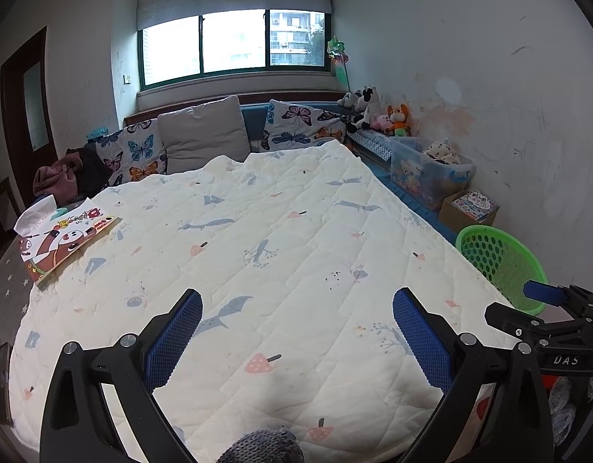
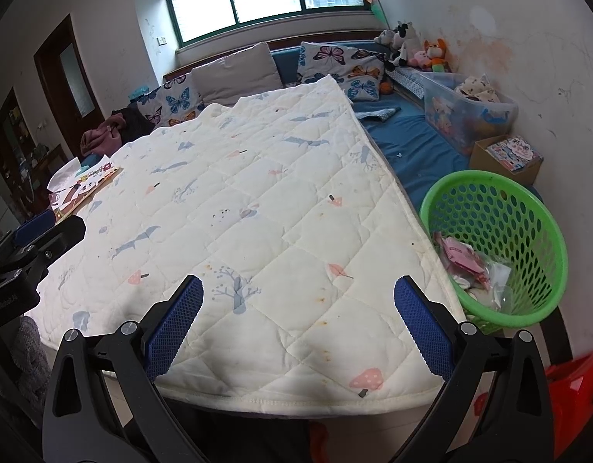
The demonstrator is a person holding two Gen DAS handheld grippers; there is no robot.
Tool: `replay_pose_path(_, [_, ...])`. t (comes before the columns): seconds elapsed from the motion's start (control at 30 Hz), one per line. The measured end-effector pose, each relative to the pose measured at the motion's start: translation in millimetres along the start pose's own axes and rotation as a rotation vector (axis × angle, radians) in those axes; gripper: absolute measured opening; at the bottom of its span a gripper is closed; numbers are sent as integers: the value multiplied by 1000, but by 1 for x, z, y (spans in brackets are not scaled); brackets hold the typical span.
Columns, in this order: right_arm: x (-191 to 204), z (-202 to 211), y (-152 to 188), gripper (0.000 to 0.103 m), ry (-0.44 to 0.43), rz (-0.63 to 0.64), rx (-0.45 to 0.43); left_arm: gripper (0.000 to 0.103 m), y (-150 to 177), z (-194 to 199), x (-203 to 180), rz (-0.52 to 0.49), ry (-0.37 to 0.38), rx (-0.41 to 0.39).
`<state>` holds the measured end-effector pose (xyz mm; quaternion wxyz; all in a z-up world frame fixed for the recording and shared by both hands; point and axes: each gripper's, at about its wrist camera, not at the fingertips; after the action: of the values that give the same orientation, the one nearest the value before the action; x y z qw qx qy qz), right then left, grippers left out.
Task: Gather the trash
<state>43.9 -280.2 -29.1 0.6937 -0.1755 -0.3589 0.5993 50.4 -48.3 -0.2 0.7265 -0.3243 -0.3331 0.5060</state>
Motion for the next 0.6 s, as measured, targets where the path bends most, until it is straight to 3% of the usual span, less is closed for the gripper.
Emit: replay_pose_path(0.6, [2, -1, 1, 99, -2, 1, 3, 96, 4, -2, 1, 5, 0, 6])
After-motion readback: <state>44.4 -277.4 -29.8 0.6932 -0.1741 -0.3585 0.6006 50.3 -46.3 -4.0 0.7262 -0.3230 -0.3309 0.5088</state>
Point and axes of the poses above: each gripper's, at about its wrist camera, not at the fingertips, and z roughly against the way its jaws point, x to its left, y to its underside, and after that the axes turned 10 degrees about -z, right-handed
